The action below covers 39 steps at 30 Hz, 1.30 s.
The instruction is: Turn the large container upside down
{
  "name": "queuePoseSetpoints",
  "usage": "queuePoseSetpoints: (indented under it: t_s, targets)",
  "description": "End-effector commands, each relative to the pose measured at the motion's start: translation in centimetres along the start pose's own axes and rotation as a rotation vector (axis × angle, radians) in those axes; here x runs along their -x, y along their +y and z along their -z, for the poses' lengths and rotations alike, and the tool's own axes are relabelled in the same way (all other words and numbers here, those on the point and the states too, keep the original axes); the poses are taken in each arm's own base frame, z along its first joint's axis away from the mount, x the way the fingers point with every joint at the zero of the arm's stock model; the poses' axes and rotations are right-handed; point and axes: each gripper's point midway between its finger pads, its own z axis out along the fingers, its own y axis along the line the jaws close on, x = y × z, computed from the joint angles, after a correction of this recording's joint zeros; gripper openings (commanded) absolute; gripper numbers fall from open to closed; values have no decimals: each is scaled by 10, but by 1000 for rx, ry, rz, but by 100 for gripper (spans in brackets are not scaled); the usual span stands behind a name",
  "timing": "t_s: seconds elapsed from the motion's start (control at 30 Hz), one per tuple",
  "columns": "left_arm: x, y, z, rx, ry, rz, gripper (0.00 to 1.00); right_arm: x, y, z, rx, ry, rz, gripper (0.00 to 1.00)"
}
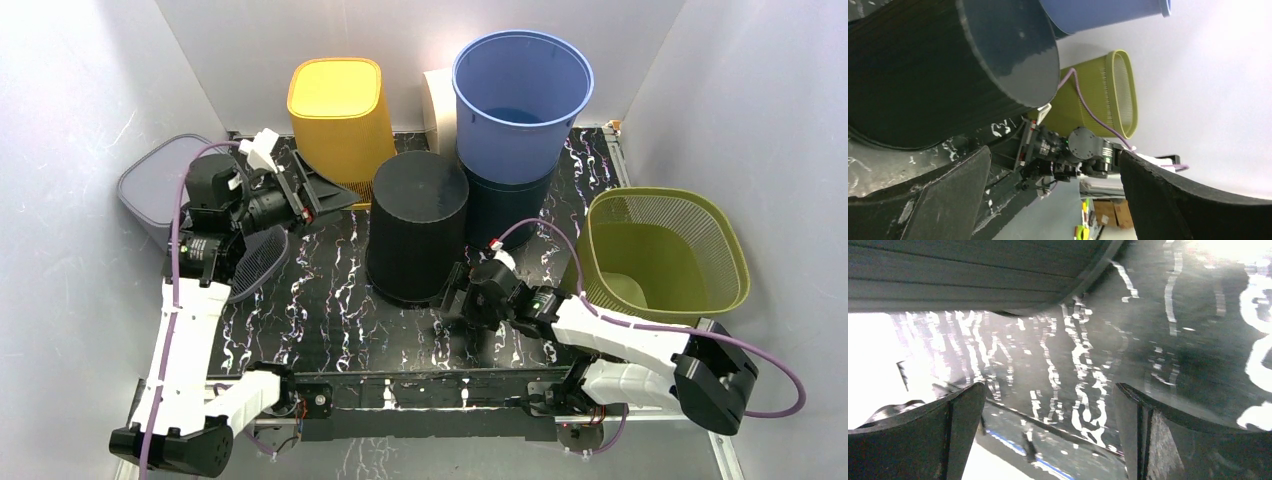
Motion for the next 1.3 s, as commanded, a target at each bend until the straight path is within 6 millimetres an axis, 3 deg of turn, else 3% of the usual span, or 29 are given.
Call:
queuePoseSetpoints:
  t_s: [0.0, 0.1, 0.17, 0.33, 0.5, 0.57, 0.63, 0.73, 0.8, 1.07, 1.17, 1.27]
  targets:
    - [5, 18, 16, 192, -42, -61, 98, 26, -14, 25, -131, -92, 80, 98]
    - [8, 60, 32, 452, -72, -48, 98, 34, -13, 37, -141, -124, 109, 98]
    - [10, 89, 53, 639, -121, -52, 98, 42, -10, 42, -145, -153, 122, 98]
    - [-10, 123, 101, 888, -193, -20, 98, 59, 5, 48, -141, -211, 157, 98]
    - [-32, 166, 162, 1180, -379, 74, 98, 69, 18, 42, -138, -229, 189, 98]
    - [-33, 185, 178, 1288, -424, 52, 98, 69, 22, 39, -135, -226, 195, 98]
    - [-20, 200, 188, 1382, -498, 13, 98, 68, 26, 35, -119, -216, 195, 98]
    - [7, 211, 191, 1420, -640, -61, 98, 66, 32, 32, -107, -195, 201, 98]
    - [31, 212, 176, 1355, -717, -131, 98, 64, 32, 32, -113, -180, 209, 98]
    - [83, 220, 125, 1248, -671, -330, 98, 62, 27, 39, -137, -150, 262, 98]
    - [98, 226, 127, 1320, -683, -343, 98, 63, 25, 44, -147, -153, 281, 98]
    - [107, 217, 149, 1396, -763, -343, 98, 67, 23, 51, -152, -175, 283, 98]
